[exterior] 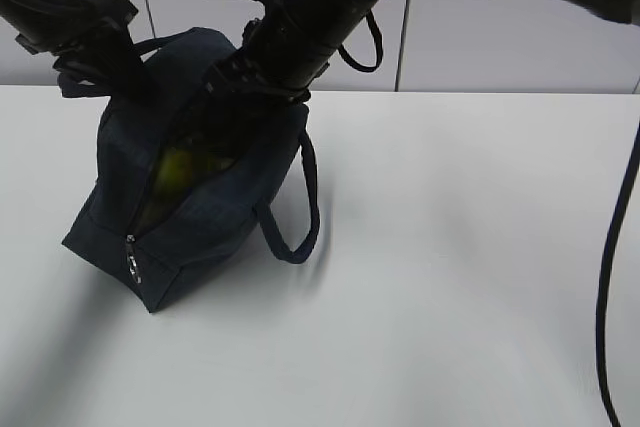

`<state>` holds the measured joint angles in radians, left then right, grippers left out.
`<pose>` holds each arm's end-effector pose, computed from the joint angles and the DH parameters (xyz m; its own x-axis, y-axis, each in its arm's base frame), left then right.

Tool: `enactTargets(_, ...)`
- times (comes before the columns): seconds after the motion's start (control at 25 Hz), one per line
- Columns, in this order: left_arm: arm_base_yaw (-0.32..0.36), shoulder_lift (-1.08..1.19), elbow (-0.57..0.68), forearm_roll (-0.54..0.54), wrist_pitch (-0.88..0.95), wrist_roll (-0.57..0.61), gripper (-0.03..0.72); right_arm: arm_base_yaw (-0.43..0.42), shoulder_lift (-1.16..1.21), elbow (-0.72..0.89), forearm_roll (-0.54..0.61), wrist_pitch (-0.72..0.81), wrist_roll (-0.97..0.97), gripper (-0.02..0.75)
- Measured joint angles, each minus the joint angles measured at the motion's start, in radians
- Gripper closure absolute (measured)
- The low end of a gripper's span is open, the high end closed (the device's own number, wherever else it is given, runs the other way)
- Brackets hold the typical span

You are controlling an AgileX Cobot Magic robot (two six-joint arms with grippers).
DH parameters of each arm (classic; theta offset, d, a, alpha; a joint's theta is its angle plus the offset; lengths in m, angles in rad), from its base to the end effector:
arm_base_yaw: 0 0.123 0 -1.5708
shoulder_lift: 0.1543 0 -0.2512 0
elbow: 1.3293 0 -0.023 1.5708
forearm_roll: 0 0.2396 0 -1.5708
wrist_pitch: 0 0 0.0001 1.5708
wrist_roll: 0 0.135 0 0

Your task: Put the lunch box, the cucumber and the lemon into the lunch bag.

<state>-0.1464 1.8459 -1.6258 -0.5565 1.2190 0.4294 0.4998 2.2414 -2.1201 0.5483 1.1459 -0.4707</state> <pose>0.3631 -0.1212 0.2296 -0.8732 0.3188 -0.3685 0.4599 0.7891 -0.4071 0.3876 0.2847 0.2015 -0.6350 -0.5695 -0.5219 -0.7645 0.5602 0.3189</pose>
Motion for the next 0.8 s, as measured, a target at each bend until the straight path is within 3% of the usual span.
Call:
enactTargets(0.36,0.000,0.000,0.000,0.000,0.002,0.007,0.691,-0.015,-0.006,0.000,0.000,0.032,0.093,0.279)
enactTargets(0.8,0.000,0.000,0.000,0.000,0.002,0.007,0.691,-0.030,-0.150,0.000,-0.187,0.018,0.216,0.279)
